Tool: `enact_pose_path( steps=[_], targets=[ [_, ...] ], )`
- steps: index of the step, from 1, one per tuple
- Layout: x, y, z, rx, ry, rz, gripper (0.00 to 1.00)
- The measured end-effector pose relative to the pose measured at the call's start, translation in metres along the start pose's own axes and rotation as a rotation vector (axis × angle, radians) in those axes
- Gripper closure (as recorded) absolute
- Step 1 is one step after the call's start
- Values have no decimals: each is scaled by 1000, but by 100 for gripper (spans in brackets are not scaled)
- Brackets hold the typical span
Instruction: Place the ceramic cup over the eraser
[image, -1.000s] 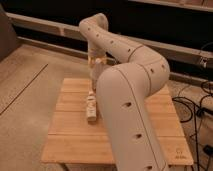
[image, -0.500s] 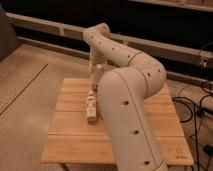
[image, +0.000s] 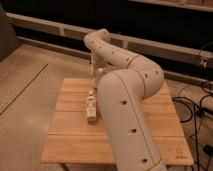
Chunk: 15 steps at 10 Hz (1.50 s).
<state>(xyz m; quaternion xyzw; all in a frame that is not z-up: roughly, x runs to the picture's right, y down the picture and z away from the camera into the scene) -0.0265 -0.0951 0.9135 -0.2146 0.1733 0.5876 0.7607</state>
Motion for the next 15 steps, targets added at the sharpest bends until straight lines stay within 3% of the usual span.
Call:
enact_pose_path(
  steps=[6, 15],
  targets=[
    [-8, 8, 16, -15, -1, -26, 100],
    [-13, 6, 17, -13, -4, -28, 100]
  ],
)
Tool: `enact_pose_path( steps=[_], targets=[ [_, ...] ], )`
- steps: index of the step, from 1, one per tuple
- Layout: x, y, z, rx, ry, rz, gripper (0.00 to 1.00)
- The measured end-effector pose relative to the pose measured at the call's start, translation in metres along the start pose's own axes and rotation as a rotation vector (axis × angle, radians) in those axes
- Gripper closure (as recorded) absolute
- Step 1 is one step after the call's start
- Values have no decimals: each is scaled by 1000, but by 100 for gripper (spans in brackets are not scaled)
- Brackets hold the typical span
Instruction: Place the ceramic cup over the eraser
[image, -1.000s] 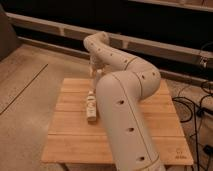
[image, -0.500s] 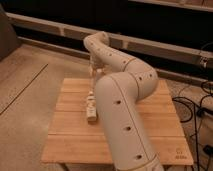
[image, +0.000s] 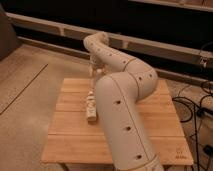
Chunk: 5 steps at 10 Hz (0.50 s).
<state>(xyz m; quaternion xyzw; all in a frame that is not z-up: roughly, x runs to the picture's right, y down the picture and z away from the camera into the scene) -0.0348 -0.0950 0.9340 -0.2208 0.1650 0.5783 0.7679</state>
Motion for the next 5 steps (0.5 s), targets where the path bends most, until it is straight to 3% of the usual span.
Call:
enact_pose_path(
  steps=[5],
  targets=[
    [9, 20, 28, -47, 71, -37, 100]
  ],
)
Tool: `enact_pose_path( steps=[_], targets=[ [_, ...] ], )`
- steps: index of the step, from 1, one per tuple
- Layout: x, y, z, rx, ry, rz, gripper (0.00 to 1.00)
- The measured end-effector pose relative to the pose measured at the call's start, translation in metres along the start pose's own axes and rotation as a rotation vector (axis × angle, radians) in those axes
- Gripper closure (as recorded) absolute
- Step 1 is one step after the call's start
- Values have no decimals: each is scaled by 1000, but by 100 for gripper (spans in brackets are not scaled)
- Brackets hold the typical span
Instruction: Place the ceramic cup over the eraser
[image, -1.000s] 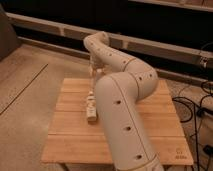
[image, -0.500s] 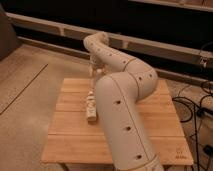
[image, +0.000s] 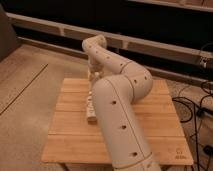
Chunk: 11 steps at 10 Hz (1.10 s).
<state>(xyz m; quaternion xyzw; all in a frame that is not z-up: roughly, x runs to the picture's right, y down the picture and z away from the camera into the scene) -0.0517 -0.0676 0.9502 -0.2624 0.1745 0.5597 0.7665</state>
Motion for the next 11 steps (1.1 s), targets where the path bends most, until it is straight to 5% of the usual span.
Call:
enact_pose_path(
  steps=[5, 9, 11],
  targets=[
    [-5, -2, 5, 52, 31, -35, 99],
    [-6, -3, 5, 99, 50, -49, 68],
    [-6, -4, 5, 99, 50, -47, 67]
  ],
)
